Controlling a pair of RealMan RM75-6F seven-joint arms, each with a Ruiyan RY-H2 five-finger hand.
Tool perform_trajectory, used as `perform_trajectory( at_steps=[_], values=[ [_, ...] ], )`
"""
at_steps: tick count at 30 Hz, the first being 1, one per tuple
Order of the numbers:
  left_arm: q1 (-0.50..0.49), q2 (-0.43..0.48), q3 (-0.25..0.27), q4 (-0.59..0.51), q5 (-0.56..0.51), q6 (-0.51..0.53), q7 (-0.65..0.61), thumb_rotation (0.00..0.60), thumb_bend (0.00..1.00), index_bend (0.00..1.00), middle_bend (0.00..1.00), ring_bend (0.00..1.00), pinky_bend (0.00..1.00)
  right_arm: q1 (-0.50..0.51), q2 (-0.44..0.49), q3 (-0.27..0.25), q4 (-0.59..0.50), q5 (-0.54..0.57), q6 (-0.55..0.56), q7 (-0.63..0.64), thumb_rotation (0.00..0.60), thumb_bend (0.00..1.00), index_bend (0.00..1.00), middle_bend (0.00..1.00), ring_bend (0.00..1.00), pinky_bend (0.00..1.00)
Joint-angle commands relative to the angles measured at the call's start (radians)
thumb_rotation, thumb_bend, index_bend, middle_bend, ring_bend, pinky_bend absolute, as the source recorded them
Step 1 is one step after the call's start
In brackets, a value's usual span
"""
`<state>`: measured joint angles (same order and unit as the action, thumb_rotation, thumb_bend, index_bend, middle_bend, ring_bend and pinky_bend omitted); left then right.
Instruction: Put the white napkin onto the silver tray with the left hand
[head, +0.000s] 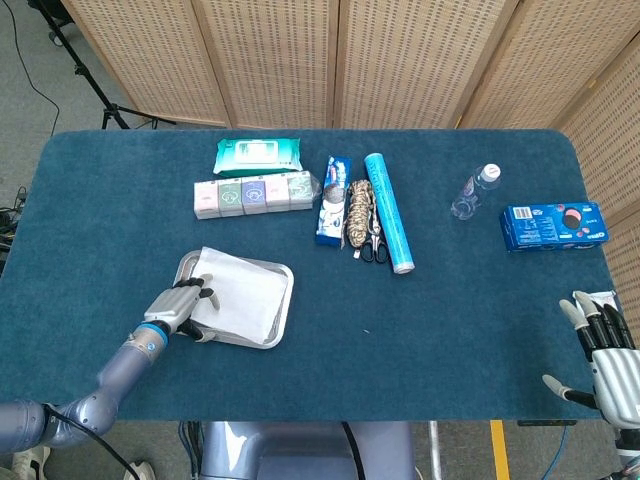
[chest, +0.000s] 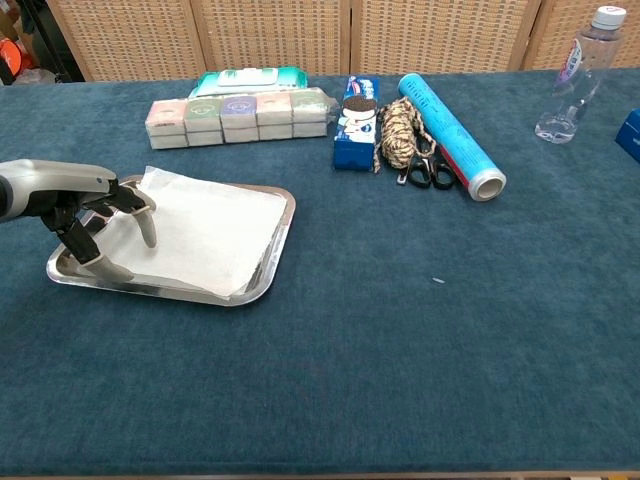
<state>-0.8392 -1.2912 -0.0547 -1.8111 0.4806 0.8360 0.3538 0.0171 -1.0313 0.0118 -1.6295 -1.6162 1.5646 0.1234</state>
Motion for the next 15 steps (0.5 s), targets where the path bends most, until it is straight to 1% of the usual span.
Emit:
perform_trajectory(
  at_steps=[1, 8, 15],
  values=[
    [-0.005, 0.001, 0.007, -0.003, -0.008, 0.005, 0.004, 0.572, 0.21, 0.39, 0.01, 0.0, 0.0, 0.0, 0.0, 0.0, -0.001, 0.0, -0.001, -0.001, 0.6, 0.0, 0.04, 0.0, 0.0, 0.0],
    [-0.012, 0.003, 0.016, -0.006, -0.019, 0.005, 0.004, 0.571, 0.21, 0.39, 0.01, 0.0, 0.0, 0.0, 0.0, 0.0, -0.001, 0.0, -0.001, -0.002, 0.6, 0.0, 0.04, 0.0, 0.0, 0.0],
    [-0.016, 0.017, 0.035, -0.039, -0.013, 0.012, 0.01, 0.572, 0.21, 0.39, 0.01, 0.0, 0.0, 0.002, 0.0, 0.0, -0.002, 0.001, -0.004, -0.003, 0.6, 0.0, 0.04, 0.0, 0.0, 0.0]
  ],
)
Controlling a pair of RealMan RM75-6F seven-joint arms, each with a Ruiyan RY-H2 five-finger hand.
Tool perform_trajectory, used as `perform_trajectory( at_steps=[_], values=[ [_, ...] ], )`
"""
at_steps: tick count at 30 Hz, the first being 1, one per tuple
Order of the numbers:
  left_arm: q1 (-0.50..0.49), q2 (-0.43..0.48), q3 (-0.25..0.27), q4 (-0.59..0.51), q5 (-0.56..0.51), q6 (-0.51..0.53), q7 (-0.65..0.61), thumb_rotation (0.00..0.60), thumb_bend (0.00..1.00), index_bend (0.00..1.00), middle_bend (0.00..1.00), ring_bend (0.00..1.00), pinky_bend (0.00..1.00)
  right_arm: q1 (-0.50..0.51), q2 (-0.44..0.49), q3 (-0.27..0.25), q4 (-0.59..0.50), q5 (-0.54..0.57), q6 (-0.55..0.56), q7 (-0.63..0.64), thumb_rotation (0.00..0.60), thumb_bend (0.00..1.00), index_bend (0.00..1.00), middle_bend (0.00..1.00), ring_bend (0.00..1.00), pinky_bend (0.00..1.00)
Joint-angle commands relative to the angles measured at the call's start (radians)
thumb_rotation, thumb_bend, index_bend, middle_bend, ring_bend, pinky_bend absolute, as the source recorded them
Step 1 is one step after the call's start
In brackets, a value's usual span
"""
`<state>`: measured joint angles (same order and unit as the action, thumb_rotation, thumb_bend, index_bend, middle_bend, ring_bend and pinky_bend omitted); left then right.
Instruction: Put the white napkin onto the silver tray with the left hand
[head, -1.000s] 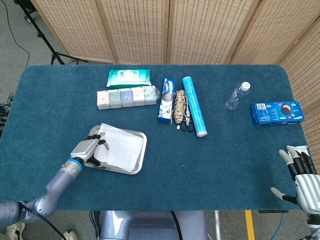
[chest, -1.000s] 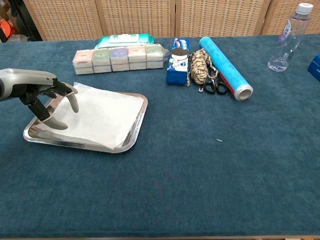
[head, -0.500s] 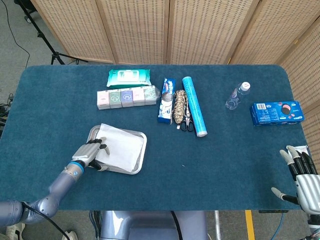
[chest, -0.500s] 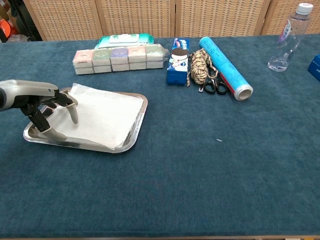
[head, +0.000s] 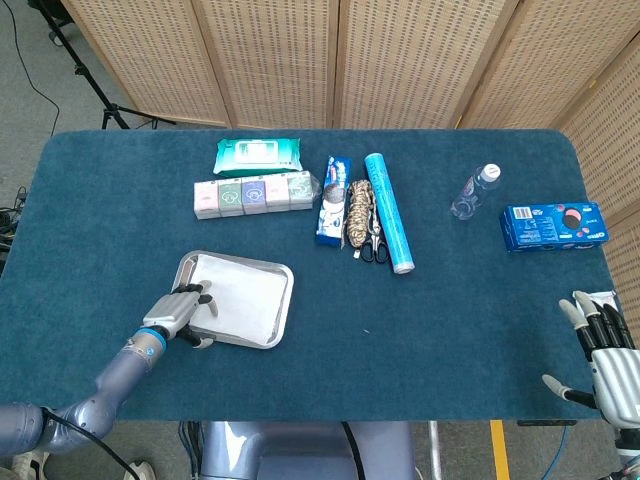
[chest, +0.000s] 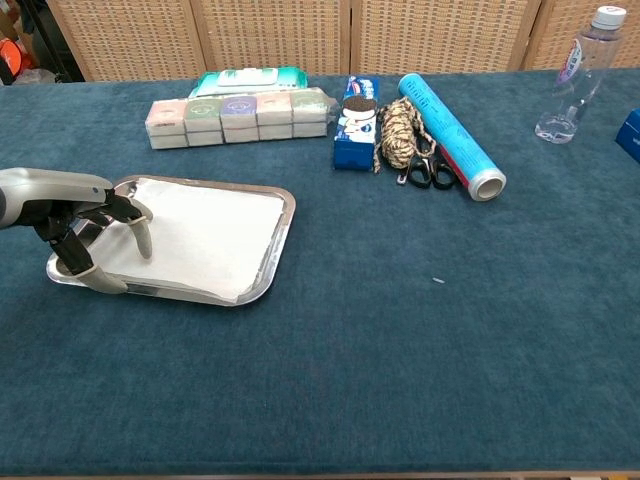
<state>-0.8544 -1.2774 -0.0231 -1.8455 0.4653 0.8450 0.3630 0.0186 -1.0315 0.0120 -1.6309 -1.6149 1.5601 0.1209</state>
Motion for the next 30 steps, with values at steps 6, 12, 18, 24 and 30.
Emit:
perform_trajectory(
  at_steps=[6, 12, 18, 24, 30],
  values=[
    [-0.005, 0.011, 0.011, -0.022, 0.0, 0.01, 0.001, 0.57, 0.21, 0.39, 0.01, 0.0, 0.0, 0.0, 0.0, 0.0, -0.001, -0.001, 0.001, -0.001, 0.6, 0.0, 0.04, 0.0, 0.0, 0.0],
    [-0.006, 0.012, 0.014, -0.028, 0.001, 0.022, -0.005, 0.571, 0.21, 0.39, 0.01, 0.0, 0.0, 0.0, 0.0, 0.0, 0.0, -0.001, 0.001, -0.002, 0.6, 0.0, 0.04, 0.0, 0.0, 0.0],
    [0.009, 0.022, -0.013, -0.041, 0.038, 0.035, -0.049, 0.57, 0.21, 0.39, 0.01, 0.0, 0.0, 0.0, -0.001, 0.001, 0.001, 0.0, 0.001, 0.0, 0.6, 0.0, 0.04, 0.0, 0.0, 0.0],
    [0.06, 0.042, -0.075, -0.067, 0.158, 0.085, -0.152, 0.572, 0.21, 0.38, 0.01, 0.0, 0.0, 0.0, -0.002, 0.0, 0.002, -0.003, 0.002, 0.0, 0.6, 0.0, 0.04, 0.0, 0.0, 0.0],
    [0.156, 0.071, -0.116, -0.101, 0.348, 0.182, -0.285, 0.571, 0.21, 0.38, 0.01, 0.0, 0.0, 0.001, -0.002, 0.0, 0.003, -0.004, 0.0, 0.0, 0.6, 0.0, 0.04, 0.0, 0.0, 0.0]
  ],
)
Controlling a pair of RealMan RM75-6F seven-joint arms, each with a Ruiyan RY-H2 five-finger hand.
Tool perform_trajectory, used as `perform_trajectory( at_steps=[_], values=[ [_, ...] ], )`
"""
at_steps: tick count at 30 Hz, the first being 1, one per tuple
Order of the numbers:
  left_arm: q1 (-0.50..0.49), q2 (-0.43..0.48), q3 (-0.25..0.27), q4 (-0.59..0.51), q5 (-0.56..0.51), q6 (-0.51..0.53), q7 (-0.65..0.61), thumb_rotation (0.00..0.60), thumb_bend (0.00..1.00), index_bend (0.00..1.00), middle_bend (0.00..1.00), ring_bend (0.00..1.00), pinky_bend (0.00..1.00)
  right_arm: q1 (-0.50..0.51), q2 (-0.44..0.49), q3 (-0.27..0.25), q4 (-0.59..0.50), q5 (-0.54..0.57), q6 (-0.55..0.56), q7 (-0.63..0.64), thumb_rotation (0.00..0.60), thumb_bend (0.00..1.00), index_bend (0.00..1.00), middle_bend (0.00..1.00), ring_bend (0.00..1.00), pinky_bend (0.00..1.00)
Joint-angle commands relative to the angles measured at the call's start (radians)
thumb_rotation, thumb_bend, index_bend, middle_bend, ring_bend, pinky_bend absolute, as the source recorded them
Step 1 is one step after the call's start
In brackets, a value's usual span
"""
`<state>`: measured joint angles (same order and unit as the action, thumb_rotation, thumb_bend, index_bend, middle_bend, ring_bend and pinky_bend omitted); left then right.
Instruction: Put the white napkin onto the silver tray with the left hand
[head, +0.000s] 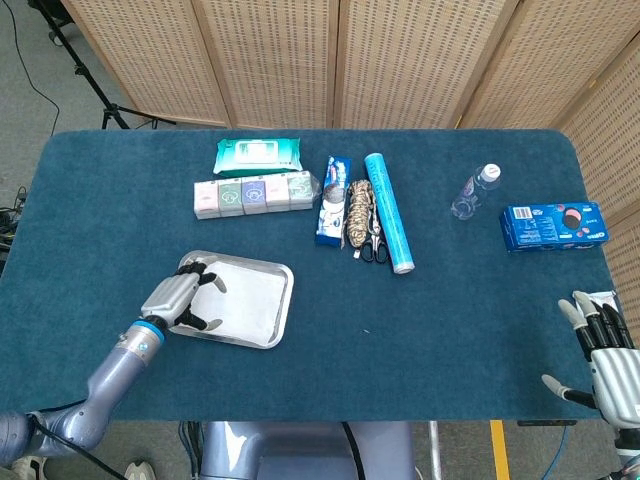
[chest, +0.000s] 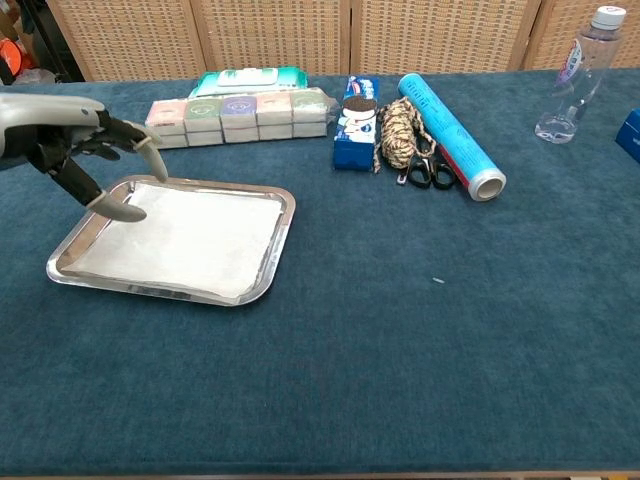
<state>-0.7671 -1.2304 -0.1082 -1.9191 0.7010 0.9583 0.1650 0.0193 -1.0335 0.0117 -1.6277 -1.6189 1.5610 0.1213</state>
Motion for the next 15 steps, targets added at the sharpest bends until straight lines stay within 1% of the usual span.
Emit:
perform_trajectory(
  at_steps=[1, 6, 8, 9, 11, 13, 15],
  values=[
    [0.085, 0.029, -0.03, -0.032, 0.143, 0.083, -0.105, 0.571, 0.21, 0.38, 0.01, 0.0, 0.0, 0.001, -0.001, 0.0, 0.001, 0.001, -0.002, -0.001, 0.6, 0.0, 0.04, 0.0, 0.0, 0.0],
    [0.152, 0.048, -0.017, -0.037, 0.248, 0.141, -0.172, 0.571, 0.21, 0.38, 0.01, 0.0, 0.0, 0.004, -0.003, 0.0, -0.001, 0.004, -0.01, -0.008, 0.6, 0.0, 0.04, 0.0, 0.0, 0.0],
    [0.191, 0.063, 0.0, -0.03, 0.287, 0.169, -0.206, 0.571, 0.21, 0.38, 0.01, 0.0, 0.0, 0.006, -0.004, 0.0, -0.002, 0.006, -0.015, -0.014, 0.6, 0.0, 0.04, 0.0, 0.0, 0.0],
    [0.229, 0.077, 0.021, -0.017, 0.319, 0.199, -0.233, 0.571, 0.21, 0.38, 0.01, 0.0, 0.0, 0.008, -0.006, 0.001, -0.002, 0.009, -0.02, -0.021, 0.6, 0.0, 0.04, 0.0, 0.0, 0.0],
    [0.278, 0.081, 0.048, 0.018, 0.394, 0.243, -0.274, 0.572, 0.21, 0.38, 0.0, 0.0, 0.0, 0.01, -0.008, 0.002, -0.005, 0.014, -0.026, -0.031, 0.6, 0.0, 0.04, 0.0, 0.0, 0.0],
    [0.325, 0.07, 0.067, 0.065, 0.45, 0.3, -0.301, 0.571, 0.21, 0.37, 0.0, 0.0, 0.0, 0.012, -0.01, 0.004, -0.006, 0.019, -0.031, -0.038, 0.6, 0.0, 0.04, 0.0, 0.0, 0.0],
    [0.384, 0.047, 0.087, 0.124, 0.507, 0.387, -0.317, 0.57, 0.21, 0.36, 0.0, 0.0, 0.0, 0.016, -0.013, 0.006, -0.007, 0.025, -0.039, -0.047, 0.6, 0.0, 0.04, 0.0, 0.0, 0.0]
  ],
)
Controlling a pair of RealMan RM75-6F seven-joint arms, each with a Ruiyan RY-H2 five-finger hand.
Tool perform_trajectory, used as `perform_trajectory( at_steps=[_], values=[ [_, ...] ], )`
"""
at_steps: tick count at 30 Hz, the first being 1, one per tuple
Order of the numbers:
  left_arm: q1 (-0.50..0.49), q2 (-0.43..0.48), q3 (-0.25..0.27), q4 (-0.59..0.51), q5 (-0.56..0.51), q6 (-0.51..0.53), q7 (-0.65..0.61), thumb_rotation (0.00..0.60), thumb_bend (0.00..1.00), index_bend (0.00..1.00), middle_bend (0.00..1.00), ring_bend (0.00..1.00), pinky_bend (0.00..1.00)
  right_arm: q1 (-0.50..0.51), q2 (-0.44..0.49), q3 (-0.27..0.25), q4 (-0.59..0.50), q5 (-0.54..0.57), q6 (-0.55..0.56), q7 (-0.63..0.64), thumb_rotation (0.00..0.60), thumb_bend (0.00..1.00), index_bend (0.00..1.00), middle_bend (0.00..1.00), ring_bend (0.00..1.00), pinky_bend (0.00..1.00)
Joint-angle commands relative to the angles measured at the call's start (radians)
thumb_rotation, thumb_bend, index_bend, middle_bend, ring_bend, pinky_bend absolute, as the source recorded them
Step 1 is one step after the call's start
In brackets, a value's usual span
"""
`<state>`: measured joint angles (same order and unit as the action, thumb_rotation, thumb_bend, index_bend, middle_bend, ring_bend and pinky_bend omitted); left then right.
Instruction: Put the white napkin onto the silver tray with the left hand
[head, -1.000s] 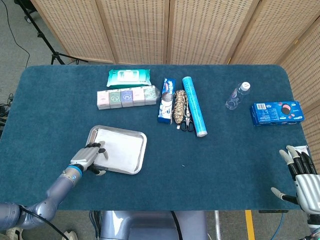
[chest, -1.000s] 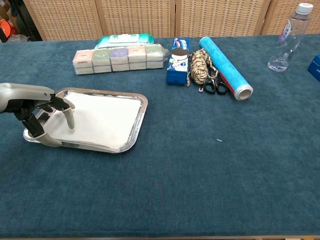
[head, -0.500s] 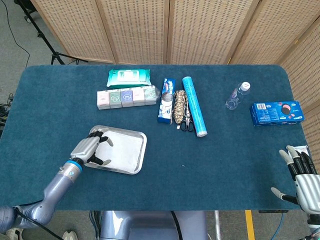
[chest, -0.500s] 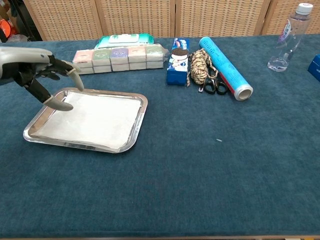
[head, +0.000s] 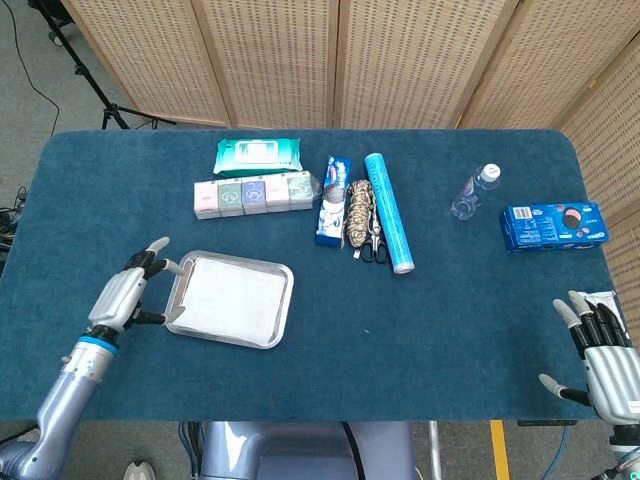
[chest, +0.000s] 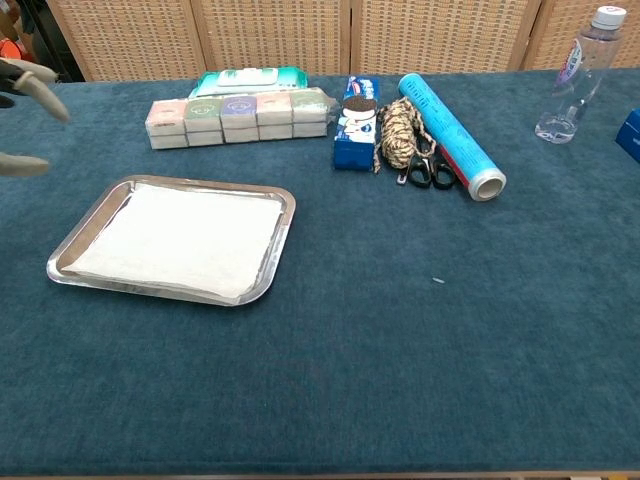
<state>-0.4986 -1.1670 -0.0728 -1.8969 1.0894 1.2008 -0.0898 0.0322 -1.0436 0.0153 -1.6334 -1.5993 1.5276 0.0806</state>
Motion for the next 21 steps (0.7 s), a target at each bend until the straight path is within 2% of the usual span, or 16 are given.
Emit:
perform_trajectory(
  at_steps=[1, 5, 10, 15, 21],
  values=[
    [0.146, -0.029, 0.061, 0.13, 0.159, 0.192, -0.076, 0.571, 0.21, 0.36, 0.0, 0.0, 0.0, 0.006, -0.005, 0.004, -0.002, 0.011, -0.011, -0.013, 0.6, 0.0, 0.04, 0.0, 0.0, 0.0],
    [0.219, -0.051, 0.088, 0.205, 0.264, 0.311, -0.082, 0.571, 0.21, 0.35, 0.0, 0.0, 0.0, 0.013, -0.011, 0.006, -0.007, 0.019, -0.026, -0.035, 0.6, 0.0, 0.04, 0.0, 0.0, 0.0],
    [0.284, -0.069, 0.107, 0.264, 0.333, 0.395, -0.055, 0.571, 0.21, 0.35, 0.0, 0.0, 0.0, 0.017, -0.018, 0.006, -0.012, 0.024, -0.037, -0.058, 0.6, 0.0, 0.04, 0.0, 0.0, 0.0],
    [0.326, -0.078, 0.121, 0.304, 0.356, 0.412, -0.067, 0.572, 0.21, 0.35, 0.0, 0.0, 0.0, 0.022, -0.023, 0.003, -0.014, 0.025, -0.048, -0.073, 0.6, 0.0, 0.04, 0.0, 0.0, 0.0],
    [0.348, -0.077, 0.107, 0.326, 0.354, 0.408, -0.059, 0.572, 0.21, 0.35, 0.0, 0.0, 0.0, 0.031, -0.029, 0.002, -0.016, 0.031, -0.067, -0.091, 0.6, 0.0, 0.04, 0.0, 0.0, 0.0]
  ],
)
